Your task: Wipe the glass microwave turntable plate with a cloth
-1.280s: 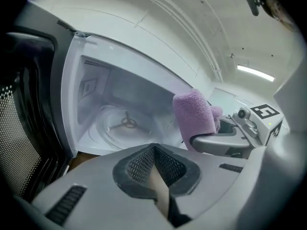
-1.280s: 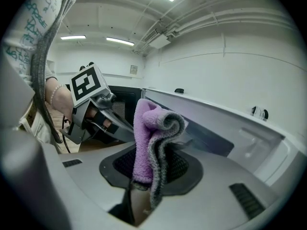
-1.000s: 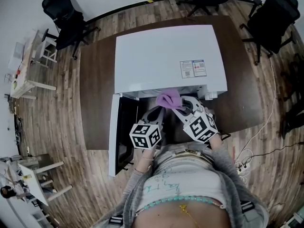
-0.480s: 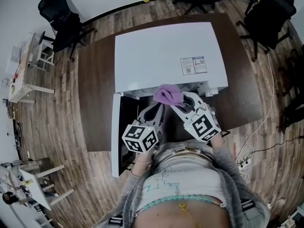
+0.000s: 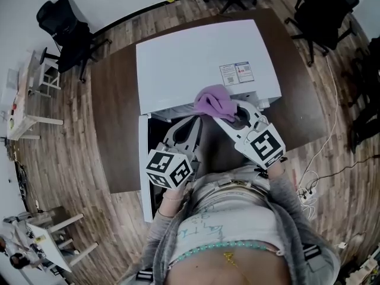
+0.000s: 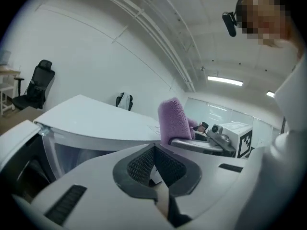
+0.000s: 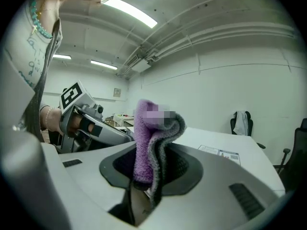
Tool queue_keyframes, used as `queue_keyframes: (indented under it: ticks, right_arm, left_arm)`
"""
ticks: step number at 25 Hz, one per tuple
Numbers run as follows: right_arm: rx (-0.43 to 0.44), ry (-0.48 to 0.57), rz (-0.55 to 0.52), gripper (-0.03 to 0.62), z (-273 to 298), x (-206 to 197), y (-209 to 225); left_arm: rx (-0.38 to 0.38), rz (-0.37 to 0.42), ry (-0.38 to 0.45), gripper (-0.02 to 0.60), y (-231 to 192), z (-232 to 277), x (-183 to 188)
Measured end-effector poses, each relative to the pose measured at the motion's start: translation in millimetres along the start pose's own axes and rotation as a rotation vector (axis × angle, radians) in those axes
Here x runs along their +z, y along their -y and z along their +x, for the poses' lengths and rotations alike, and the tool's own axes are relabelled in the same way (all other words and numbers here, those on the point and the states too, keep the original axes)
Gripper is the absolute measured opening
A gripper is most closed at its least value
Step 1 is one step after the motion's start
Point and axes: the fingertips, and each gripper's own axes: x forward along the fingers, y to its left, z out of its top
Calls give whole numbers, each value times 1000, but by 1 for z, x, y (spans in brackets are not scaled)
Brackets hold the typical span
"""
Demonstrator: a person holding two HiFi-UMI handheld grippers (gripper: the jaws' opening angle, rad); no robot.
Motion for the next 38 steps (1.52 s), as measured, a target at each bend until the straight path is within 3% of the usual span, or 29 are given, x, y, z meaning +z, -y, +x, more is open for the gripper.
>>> queue_keyframes:
  ticks: [14,21,38]
  right_arm:
    - [-72,55,27,120,1,28,-11]
    - [-124,78,32,120,6,36,-20]
    - [-210,51,31,120,4,25,-25]
  left_arm:
    - [-72,146,26,11,9,-16,30]
    - [-123,182,54,11,9,-22,39]
    - [-205,150,83,11,15,-25,41]
